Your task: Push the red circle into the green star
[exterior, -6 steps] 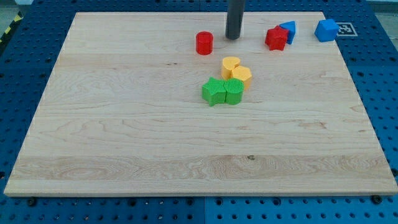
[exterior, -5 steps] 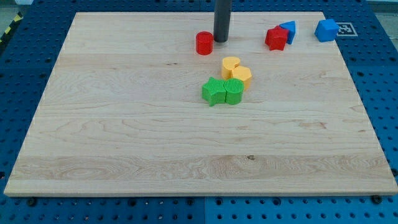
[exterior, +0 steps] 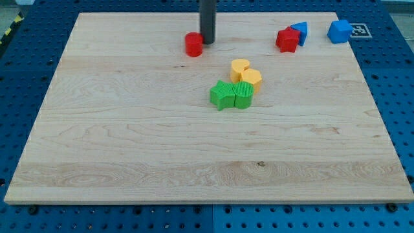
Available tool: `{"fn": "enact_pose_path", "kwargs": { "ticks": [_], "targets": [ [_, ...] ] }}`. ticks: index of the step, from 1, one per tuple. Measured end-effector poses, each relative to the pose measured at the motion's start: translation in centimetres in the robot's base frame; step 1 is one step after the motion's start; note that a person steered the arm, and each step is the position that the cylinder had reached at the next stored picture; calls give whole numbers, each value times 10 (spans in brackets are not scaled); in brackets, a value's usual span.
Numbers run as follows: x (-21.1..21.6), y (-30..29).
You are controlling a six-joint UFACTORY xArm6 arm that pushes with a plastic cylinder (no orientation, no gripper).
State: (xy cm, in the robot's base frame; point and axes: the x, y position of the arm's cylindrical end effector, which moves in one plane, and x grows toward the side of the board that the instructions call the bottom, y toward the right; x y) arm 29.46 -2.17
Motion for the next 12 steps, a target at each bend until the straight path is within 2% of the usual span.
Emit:
{"fn": "enact_pose_path", "kwargs": {
  "ticks": [1, 3, 5, 6, 7, 8, 9, 12],
  "targets": [
    [34, -31],
    [1, -59],
    [73, -56],
    [80, -62],
    [66, -98],
    [85, -107],
    [112, -83],
    [131, -46]
  ]
}}
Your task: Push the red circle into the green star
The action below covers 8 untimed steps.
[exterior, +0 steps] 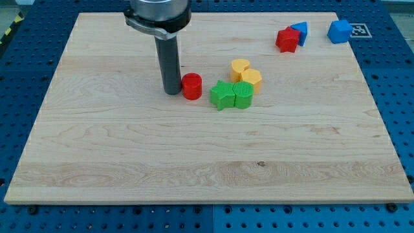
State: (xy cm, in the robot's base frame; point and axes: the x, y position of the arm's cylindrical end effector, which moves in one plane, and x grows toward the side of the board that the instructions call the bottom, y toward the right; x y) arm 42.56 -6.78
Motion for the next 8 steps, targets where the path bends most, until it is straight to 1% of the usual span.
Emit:
{"fn": "enact_pose_path", "kwargs": {
  "ticks": [1, 2, 3, 5, 7, 8],
  "targets": [
    [-1, -16],
    [-20, -21],
    [-31, -21],
    [-28, 4],
    [-8, 26],
    [-20, -2]
  ]
}}
